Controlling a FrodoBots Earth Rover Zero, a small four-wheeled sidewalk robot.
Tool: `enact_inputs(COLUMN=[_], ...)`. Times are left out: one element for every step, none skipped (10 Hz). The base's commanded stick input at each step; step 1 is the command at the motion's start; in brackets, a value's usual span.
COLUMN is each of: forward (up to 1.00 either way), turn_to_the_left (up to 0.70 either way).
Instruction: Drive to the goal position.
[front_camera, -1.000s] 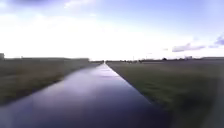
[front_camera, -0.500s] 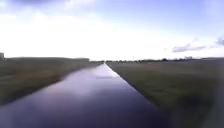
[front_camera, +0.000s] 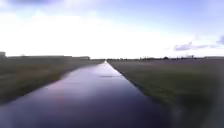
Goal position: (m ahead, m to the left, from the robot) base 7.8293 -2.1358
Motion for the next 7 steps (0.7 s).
enact_inputs(forward=[0.45,0.45,0.45,0.45,0.45,0.45,0.45], turn_to_the_left=[0.0,0.0,0.04,0.1,0.17,0.23,0.2])
